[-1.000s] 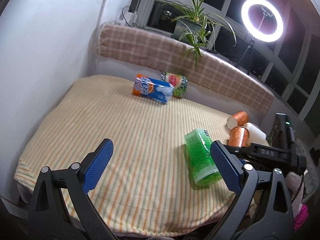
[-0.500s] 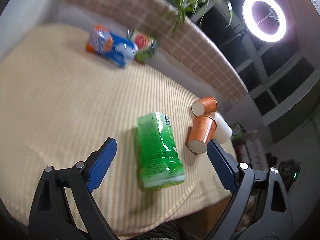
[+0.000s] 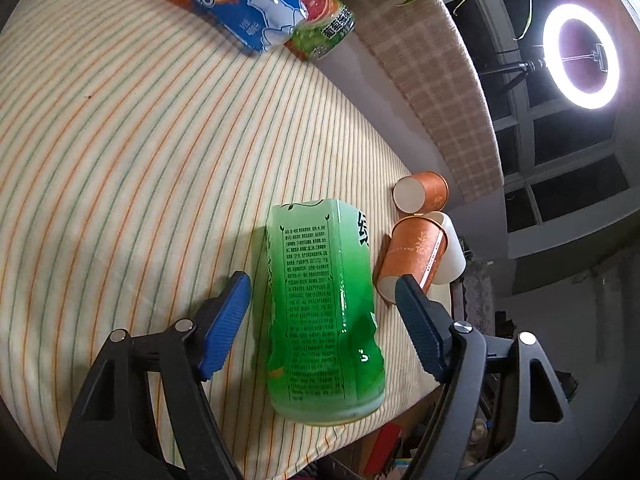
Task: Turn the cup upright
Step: 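Rotate the held green bottle upright with the left gripper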
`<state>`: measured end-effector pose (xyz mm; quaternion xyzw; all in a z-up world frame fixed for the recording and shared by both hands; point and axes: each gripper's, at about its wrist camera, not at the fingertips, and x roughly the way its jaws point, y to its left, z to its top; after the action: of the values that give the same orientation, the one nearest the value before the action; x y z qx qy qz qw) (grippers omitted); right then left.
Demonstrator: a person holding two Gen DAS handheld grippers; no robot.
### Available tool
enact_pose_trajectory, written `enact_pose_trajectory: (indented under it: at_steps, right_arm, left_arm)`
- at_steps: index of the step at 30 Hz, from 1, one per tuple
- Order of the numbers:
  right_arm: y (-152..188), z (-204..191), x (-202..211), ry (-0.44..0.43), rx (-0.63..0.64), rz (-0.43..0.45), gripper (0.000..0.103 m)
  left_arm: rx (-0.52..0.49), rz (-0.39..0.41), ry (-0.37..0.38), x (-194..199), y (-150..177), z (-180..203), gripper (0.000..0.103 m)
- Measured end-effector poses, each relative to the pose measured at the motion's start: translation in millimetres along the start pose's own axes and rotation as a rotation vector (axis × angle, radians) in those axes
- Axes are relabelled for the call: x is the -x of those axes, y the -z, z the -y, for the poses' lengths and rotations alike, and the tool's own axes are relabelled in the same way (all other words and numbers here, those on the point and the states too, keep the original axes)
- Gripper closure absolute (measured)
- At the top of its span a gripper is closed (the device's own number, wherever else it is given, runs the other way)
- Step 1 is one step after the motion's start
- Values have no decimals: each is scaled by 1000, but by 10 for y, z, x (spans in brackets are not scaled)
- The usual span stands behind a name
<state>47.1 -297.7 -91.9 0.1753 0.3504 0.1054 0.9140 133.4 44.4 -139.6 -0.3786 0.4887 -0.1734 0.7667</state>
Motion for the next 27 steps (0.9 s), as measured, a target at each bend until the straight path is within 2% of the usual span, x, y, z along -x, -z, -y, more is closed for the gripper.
enact_pose_trajectory:
  at_steps: [6,10,20,27]
  right_arm:
    - [-3,-4,-3,6,4,4,35]
    - [3,15,-5,15,3,4,35]
    - [10,30,-19,24,4,0,35]
    - [15,16,-17,27,3,7,35]
  left_arm:
    - [4,-15,-1,-89,-29,-18,31]
    - [4,-31,4,-128,-33,-36,42]
    - [-19,-14,-7,-111,-15,24,42]
    - [-109,30,-50,-6,68,180,43]
